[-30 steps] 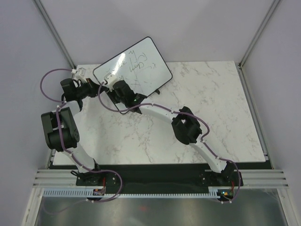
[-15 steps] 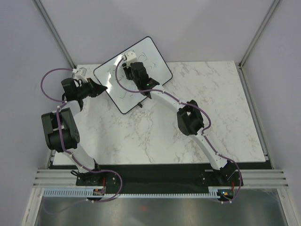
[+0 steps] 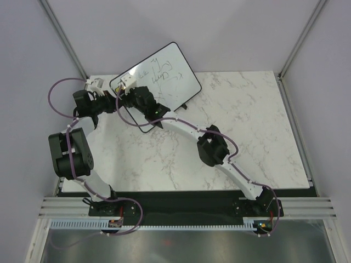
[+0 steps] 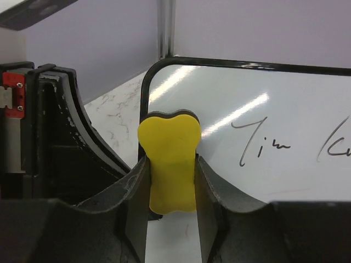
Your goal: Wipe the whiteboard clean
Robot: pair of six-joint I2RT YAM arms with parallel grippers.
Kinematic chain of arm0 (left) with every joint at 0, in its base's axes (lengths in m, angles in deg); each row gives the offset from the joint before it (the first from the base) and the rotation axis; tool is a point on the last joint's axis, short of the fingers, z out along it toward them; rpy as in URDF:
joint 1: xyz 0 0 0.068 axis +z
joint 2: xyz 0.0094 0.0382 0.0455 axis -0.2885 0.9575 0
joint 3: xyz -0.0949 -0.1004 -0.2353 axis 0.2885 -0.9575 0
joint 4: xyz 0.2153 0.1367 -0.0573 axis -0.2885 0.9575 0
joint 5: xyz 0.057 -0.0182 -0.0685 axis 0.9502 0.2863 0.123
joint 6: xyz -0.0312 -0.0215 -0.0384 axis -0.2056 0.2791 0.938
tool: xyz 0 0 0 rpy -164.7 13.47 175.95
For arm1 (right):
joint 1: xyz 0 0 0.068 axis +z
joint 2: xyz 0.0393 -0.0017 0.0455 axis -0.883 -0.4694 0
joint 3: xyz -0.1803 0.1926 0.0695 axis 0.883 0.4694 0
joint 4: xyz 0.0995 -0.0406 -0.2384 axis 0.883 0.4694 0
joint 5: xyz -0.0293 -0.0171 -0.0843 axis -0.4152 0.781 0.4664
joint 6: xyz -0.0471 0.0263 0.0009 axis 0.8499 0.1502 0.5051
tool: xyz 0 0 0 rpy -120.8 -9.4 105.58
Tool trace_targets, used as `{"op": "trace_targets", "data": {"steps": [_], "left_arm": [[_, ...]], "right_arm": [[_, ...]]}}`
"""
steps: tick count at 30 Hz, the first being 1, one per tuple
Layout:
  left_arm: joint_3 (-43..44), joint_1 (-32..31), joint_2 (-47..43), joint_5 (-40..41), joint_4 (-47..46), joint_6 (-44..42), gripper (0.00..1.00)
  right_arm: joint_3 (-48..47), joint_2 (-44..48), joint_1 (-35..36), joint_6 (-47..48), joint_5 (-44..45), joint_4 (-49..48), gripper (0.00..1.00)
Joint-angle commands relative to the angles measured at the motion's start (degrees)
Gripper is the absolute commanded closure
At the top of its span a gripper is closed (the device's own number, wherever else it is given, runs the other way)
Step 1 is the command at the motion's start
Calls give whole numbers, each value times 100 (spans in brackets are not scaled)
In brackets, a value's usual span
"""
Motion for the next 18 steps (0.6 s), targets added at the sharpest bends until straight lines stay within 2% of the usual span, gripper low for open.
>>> {"op": "trace_targets", "data": {"steps": [1,10,14,18], "left_arm": [[-89,-264,-272,125,45,-923,98],[-177,-272,-360,178,62,-1038,98],[-168,-281,-351,239,62,-1099,98],[-168,-281,-325,292,62,-1222,98]], "right_arm": [[-194,-167,112,5,-229,-150,100],[-344,-246,-512,-242,1255,-265,100],[-573,-352,-933,-680,1248,42,100],[-581,-325,-1005,-681,906,148,100]]}}
